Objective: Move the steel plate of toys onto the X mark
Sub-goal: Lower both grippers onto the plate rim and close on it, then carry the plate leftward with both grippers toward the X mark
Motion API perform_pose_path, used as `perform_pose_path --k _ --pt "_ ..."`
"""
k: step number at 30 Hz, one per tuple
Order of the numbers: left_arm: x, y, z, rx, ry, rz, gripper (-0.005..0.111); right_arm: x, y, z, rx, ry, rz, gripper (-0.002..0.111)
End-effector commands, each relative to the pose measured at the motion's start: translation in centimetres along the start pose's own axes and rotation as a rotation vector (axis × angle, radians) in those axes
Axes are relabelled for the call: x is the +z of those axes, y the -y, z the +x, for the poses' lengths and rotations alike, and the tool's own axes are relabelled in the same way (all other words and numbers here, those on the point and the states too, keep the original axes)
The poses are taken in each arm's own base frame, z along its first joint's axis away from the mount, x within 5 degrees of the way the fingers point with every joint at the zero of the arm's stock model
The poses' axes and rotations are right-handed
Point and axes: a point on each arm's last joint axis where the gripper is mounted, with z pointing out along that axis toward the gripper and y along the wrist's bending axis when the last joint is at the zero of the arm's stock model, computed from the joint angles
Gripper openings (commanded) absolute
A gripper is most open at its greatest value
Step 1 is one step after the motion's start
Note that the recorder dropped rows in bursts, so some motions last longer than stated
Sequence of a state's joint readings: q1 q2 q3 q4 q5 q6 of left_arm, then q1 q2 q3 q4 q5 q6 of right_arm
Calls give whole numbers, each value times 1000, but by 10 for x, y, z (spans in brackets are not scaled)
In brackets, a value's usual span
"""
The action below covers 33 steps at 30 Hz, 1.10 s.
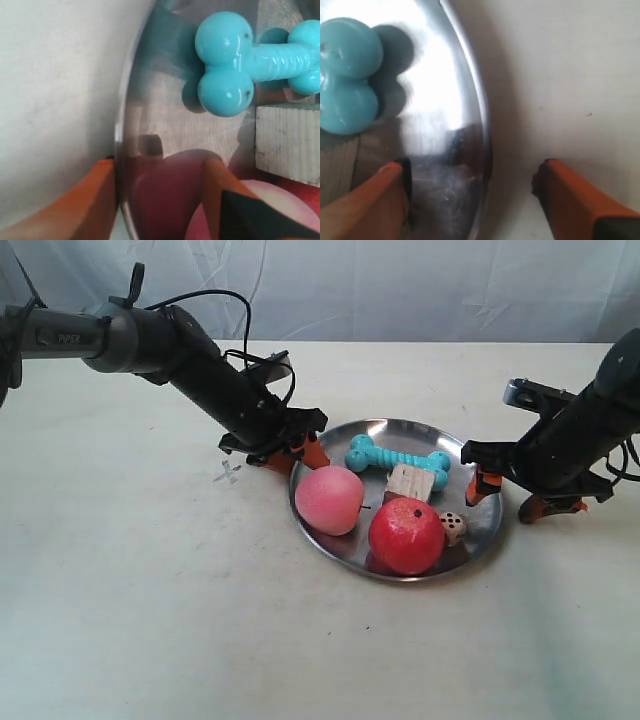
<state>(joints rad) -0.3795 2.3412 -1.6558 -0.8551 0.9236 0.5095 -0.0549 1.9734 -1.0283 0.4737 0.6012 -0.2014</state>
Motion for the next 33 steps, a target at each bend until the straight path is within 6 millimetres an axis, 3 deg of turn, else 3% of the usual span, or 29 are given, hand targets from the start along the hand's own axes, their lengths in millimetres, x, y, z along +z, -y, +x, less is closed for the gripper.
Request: perform_pose_path --k 1,4,10,15,18,23,24,26,33 --pt "18 -5 10 10 -62 -29 49 32 12 10 30 -88 20 69" --pt "18 -4 10 8 -60 -26 49 40 14 13 37 -119 23 64" --pt "18 -4 10 8 -60 -26 49 42 11 11 67 -96 -15 31" --pt "18 -5 9 8 -58 -27 49 46 3 9 60 -72 -47 11" --pt "18 -5 10 12 -61 -31 43 51 -1 11 59 -79 -49 9" --pt "18 -5 14 63 -106 -31 4 60 -1 15 67 -106 -47 9" --pt "18 -5 15 66 -117 -29 0 60 -1 16 64 -115 -49 8" --pt "18 -5 16 64 -136 -23 0 61 -1 17 61 -125 -51 -1" --pt "17 -8 22 25 -197 -62 0 58 -4 22 36 -180 -82 -1"
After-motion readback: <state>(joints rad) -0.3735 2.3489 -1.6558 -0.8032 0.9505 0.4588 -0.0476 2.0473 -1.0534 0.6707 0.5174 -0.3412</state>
